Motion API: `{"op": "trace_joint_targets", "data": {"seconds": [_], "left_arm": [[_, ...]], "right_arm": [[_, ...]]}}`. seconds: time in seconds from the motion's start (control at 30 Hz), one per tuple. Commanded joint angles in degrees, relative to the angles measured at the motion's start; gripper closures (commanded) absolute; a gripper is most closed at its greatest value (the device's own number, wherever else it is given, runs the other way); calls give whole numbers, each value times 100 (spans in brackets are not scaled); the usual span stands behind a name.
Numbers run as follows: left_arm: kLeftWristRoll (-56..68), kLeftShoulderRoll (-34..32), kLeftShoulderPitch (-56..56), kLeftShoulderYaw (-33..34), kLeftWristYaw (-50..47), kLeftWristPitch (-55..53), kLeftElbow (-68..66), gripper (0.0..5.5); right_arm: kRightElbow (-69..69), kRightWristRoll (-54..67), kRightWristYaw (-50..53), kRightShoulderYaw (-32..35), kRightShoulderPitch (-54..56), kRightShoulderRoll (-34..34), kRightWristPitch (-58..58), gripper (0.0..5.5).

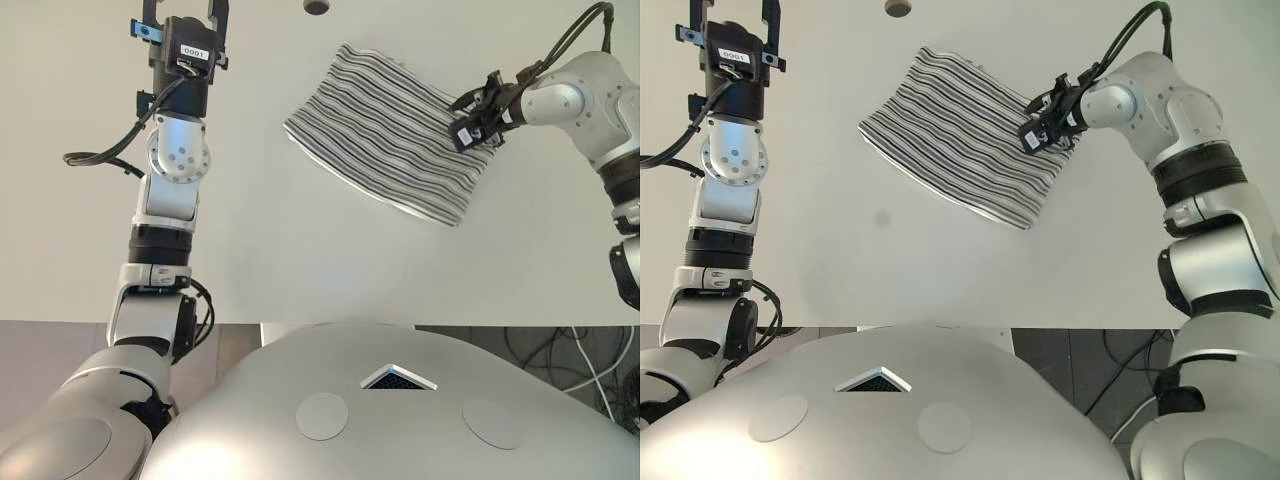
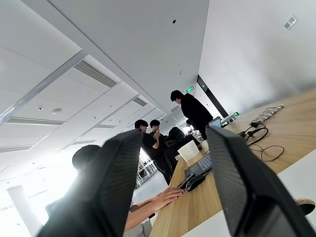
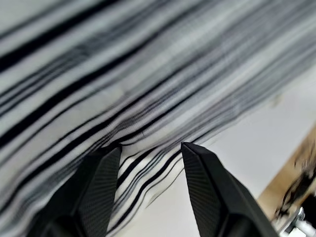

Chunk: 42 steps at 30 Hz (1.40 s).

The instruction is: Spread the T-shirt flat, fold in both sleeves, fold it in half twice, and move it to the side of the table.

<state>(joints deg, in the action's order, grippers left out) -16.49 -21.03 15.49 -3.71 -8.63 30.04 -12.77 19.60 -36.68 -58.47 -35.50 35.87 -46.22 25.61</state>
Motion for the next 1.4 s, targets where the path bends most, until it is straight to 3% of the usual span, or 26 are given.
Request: {"op": "trace_joint_targets", "data": {"seconds": [0.03,0.17,0.37,0.63,0.8,0.9,1.03,1.13,1.23,1.4], "left_arm": [[-78,-119,319,34,269,-77,0,311],[-191,-252,379,96,342,-121,-38,311],[-505,-287,186,-51,481,-119,139,311],[-1057,-901,-389,-313,1003,254,446,311],[-1465,-1670,-1110,-319,1289,821,867,311],[-1048,-2190,-2101,165,1394,1296,1256,311],[-1010,-2845,-3563,686,1673,2052,1995,311],[-2091,-3193,-4561,771,1778,2729,2110,311],[-2675,-3076,-4688,390,1842,2845,1955,311],[-3574,-2552,-4079,-574,1872,2680,1659,311]], "right_arm": [[-2320,-135,-1005,-508,-1060,228,-669,321],[-2598,-595,-1009,-591,-872,546,-791,321],[-2382,-364,-591,-459,-928,1174,-865,321],[-3256,596,-1172,131,-1489,581,-1473,321],[-4138,1405,-1516,518,-1526,697,-2409,321],[-4441,1738,-627,1846,-1688,546,-2554,321],[-4893,2849,-508,4214,-3259,36,-2823,321],[-4549,3374,-325,5559,-4124,-2,-2512,321],[-4214,3497,-90,5946,-4498,-3,-2200,321],[-3693,3283,252,5467,-4339,-136,-1736,321]]}}
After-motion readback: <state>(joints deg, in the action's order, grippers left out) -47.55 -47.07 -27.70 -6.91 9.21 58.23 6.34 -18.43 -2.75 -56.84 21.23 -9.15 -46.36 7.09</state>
